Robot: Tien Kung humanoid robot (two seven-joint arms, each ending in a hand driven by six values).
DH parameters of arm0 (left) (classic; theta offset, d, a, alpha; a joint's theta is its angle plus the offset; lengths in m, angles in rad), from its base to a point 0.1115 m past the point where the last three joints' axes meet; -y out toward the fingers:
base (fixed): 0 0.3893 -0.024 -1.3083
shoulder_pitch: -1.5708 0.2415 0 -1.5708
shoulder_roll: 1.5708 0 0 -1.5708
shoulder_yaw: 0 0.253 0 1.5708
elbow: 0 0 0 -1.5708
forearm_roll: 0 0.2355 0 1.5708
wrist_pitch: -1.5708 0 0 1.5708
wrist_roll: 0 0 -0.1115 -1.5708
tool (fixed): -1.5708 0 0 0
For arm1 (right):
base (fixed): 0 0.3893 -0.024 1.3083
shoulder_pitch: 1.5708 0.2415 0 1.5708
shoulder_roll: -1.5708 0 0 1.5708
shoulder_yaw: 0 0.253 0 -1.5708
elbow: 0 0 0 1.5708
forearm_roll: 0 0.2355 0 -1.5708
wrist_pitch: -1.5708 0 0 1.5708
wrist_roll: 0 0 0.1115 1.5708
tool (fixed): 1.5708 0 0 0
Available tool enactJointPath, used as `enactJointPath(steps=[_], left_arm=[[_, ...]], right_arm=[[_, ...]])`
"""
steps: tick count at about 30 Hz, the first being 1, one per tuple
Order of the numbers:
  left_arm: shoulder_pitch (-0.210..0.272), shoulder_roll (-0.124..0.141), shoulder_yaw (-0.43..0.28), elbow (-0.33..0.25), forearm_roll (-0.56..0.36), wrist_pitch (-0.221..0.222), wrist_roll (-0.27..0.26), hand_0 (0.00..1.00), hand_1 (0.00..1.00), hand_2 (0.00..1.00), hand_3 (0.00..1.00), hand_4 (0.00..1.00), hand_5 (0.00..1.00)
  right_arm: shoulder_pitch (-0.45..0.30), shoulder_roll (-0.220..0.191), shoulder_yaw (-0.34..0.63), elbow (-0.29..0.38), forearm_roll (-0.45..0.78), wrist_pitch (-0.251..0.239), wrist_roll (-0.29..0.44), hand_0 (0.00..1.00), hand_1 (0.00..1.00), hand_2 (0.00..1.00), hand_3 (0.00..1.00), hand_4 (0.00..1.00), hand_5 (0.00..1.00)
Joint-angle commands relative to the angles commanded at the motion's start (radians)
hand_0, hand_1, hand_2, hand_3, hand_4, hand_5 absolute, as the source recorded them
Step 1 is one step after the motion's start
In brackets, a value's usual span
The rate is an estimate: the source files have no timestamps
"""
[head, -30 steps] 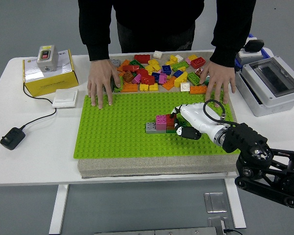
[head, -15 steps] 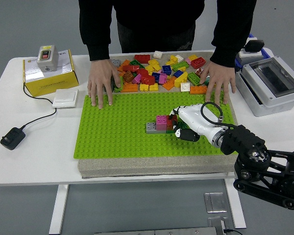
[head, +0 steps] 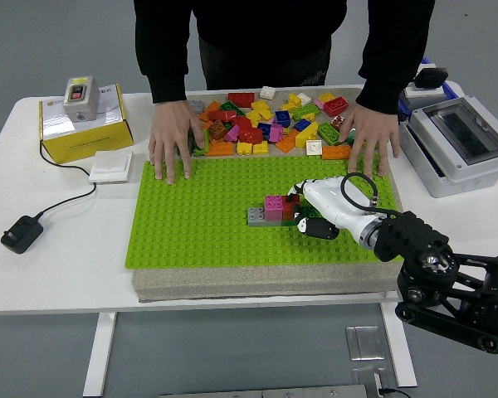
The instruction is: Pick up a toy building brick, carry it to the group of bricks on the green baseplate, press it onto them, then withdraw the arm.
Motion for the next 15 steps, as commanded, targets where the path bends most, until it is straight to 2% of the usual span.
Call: enactJointPath(steps=[15], left_arm=[[0.005, -0.001, 0.002, 0.000, 0.001, 0.005, -0.004, 0.678, 0.643, 0.452, 0.648, 0.112, 0.667]], right_arm=[[-0.003, -0.001, 0.001, -0.011, 0.049, -0.002, 0.015, 0.146, 0.179, 0.702, 0.686, 0.223, 0.477]])
